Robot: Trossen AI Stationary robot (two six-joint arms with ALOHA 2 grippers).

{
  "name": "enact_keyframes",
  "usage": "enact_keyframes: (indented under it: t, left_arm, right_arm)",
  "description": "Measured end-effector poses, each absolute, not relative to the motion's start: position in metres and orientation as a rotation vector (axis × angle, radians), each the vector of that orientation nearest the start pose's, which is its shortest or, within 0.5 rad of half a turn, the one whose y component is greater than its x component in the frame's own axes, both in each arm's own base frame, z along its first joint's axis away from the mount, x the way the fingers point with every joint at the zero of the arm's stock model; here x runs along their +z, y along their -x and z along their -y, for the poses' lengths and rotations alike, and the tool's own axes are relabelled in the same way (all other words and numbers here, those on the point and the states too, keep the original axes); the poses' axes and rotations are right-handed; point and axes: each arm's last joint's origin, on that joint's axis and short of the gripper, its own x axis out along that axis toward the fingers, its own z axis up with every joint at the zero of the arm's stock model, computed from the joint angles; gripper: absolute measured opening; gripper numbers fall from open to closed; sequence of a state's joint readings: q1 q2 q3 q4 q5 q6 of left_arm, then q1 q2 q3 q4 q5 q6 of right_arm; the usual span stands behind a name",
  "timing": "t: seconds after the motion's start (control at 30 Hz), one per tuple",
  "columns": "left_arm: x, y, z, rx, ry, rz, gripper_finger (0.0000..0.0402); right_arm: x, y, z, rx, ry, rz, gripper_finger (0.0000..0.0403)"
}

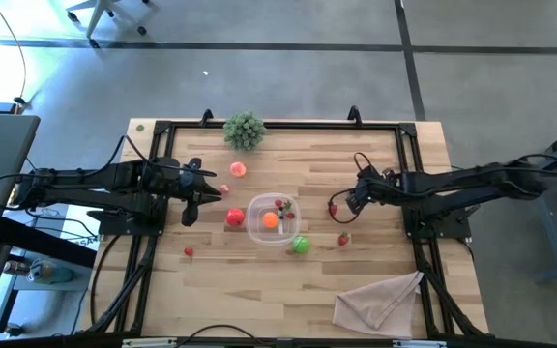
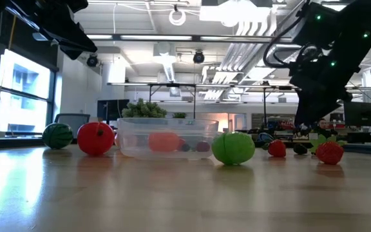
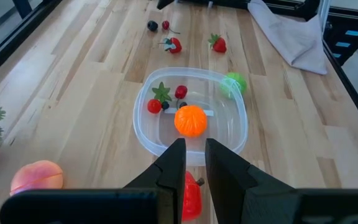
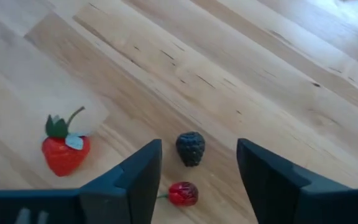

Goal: Pick and placing Produce into tupperware
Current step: Put the blackberry into the transparent bin

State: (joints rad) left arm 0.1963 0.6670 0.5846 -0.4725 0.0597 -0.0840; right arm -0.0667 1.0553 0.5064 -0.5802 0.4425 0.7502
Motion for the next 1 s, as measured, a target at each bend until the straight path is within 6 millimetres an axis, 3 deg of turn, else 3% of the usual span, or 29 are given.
enact_keyframes:
  t: [0.37, 1.0]
  left_arm:
    - [0.255, -0.141, -0.026, 0.156, 0.152, -0.545, 0.0051]
    - [0.255, -0.141, -0.026, 0.156, 0.152, -0.545, 0.0051]
  right_arm:
    - [0.152, -0.185, 0.026, -0.845, -0.448, -0.944, 0.0211]
    - [0.122, -0.197, 0.030, -0.884, -0.427, -1.056, 0.0211]
